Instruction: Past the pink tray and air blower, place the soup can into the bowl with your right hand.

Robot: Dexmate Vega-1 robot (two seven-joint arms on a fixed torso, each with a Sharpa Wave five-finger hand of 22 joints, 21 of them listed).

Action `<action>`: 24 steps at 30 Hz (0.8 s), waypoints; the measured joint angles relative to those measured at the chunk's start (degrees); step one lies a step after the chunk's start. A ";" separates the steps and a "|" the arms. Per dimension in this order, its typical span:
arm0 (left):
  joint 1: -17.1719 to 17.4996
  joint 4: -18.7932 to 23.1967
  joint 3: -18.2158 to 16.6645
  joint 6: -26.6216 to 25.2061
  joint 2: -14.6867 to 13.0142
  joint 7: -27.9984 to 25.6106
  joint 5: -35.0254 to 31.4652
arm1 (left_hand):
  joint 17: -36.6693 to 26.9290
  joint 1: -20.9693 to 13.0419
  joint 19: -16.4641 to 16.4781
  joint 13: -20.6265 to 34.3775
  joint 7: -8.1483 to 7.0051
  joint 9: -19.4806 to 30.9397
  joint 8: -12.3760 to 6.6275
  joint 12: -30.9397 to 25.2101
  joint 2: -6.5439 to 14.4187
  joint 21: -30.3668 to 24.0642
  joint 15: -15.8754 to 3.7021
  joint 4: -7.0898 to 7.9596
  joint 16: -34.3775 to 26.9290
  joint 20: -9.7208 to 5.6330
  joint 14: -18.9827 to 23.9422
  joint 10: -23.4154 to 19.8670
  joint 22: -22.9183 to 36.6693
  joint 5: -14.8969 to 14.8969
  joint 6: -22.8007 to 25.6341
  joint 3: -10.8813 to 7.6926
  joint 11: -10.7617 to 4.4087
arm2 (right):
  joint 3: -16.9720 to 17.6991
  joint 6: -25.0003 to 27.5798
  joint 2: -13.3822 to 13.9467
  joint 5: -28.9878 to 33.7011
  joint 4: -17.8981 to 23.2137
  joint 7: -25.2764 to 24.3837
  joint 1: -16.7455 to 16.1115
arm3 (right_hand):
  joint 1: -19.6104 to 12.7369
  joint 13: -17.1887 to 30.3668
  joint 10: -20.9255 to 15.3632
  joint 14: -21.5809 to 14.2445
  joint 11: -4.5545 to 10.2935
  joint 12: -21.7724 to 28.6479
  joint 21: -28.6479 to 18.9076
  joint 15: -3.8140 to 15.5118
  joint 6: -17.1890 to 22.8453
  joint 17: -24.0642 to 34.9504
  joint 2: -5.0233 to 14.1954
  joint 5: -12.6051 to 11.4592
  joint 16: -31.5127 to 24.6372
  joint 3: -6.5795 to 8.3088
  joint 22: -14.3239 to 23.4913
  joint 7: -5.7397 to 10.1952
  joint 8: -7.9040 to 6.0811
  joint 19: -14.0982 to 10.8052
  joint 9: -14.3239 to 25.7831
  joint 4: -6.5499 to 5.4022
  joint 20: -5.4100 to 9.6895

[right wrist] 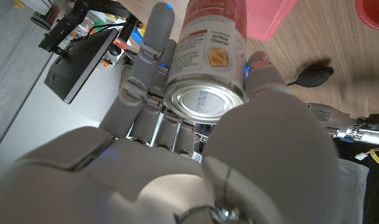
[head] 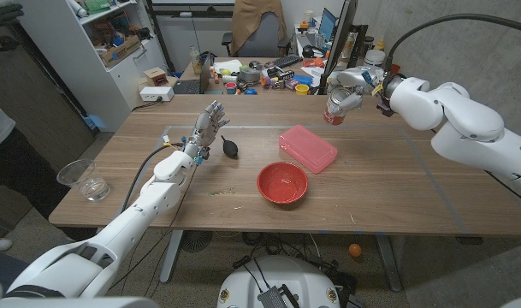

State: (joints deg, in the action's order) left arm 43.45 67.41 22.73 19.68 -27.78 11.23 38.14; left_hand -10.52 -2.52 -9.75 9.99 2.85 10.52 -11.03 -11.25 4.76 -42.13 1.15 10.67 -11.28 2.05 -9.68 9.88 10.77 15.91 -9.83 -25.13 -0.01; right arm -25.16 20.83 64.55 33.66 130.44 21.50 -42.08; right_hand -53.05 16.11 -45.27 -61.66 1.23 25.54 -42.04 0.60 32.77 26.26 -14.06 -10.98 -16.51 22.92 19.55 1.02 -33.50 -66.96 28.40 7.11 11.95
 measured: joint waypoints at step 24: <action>1.47 1.55 -0.93 0.23 -1.85 1.63 0.97 | 0.00 0.00 0.00 0.00 0.00 0.00 0.00 0.00 0.00 0.00 0.00 -0.24 0.00 0.00 0.00 0.00 0.00 0.00 0.00 -0.23 0.00 | 0.12 -2.83 -1.72 3.29 8.14 3.65 -3.83 | -0.25 0.01 -0.18 -0.21 0.22 0.01 -0.56 -0.17 0.30 0.21 -0.25 0.00 0.21 0.00 -0.15 0.31 0.00 0.29 -0.26 0.00 -0.29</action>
State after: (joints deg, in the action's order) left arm 44.93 68.95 21.80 19.91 -29.62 12.86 39.10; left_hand -10.52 -2.52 -9.75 9.99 2.85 10.52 -11.03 -11.25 4.76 -42.13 1.15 10.44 -11.28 2.05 -9.68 9.88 10.77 15.91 -9.83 -25.36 -0.01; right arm -25.04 18.00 62.83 36.95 138.59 25.15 -45.91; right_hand -53.31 16.12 -45.45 -61.87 1.45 25.54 -42.60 0.43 33.07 26.47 -14.31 -10.98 -16.31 22.92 19.40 1.33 -33.50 -66.67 28.14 7.11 11.66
